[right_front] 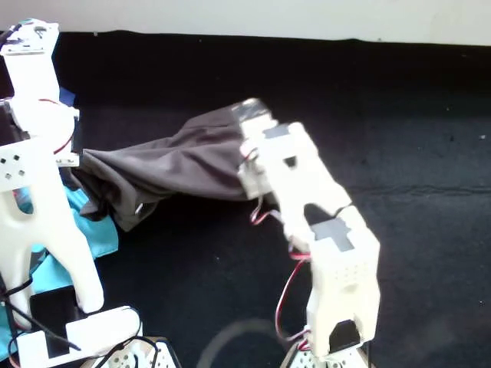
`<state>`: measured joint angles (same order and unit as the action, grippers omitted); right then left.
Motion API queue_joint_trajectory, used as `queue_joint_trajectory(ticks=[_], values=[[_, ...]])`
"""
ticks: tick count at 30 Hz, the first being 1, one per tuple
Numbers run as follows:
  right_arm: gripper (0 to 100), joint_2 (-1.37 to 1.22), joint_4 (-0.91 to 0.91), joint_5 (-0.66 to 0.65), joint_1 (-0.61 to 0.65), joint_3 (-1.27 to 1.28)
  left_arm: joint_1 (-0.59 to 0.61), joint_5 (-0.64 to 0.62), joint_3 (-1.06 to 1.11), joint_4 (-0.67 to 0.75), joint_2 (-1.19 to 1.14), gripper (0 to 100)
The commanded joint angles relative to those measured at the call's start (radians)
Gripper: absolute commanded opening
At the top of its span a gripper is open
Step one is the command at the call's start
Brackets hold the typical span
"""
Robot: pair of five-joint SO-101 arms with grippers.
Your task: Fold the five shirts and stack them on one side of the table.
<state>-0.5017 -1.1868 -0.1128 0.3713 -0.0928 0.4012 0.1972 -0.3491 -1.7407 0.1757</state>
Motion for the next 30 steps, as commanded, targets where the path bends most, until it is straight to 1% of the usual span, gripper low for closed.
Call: queue_joint_trajectory(ticks=[1, 5, 8, 12, 14, 19, 24, 27, 30], values=[[0.2, 0.008, -0.140, -0.009, -0.107, -0.205, -0.016, -0.009, -0.004, 0.018, 0.033, 1], [0.5, 0.073, -0.317, -0.014, -0.171, -0.417, -0.016, -0.011, -0.010, 0.052, 0.039, 1], [0.5, 0.133, -0.429, -0.014, -0.191, -0.553, -0.028, -0.011, -0.031, 0.061, 0.045, 1], [0.5, 0.199, -0.564, -0.015, -0.193, -0.702, -0.073, -0.011, -0.136, 0.014, 0.045, 1], [0.5, 0.242, -0.578, -0.015, -0.193, -0.748, -0.104, -0.011, -0.211, -0.023, 0.045, 1], [0.5, 0.414, -0.576, -0.015, -0.213, -0.754, -0.130, -0.012, -0.335, -0.032, 0.105, 1], [0.5, 0.628, -0.576, -0.015, -0.232, -0.694, -0.130, -0.012, -0.343, -0.032, 0.231, 1], [0.5, 0.723, -0.575, -0.017, -0.232, -0.570, -0.130, -0.009, -0.275, -0.032, 0.271, 1], [0.5, 0.736, -0.555, -0.077, -0.232, -0.401, -0.133, -0.008, -0.119, -0.025, 0.260, 1]])
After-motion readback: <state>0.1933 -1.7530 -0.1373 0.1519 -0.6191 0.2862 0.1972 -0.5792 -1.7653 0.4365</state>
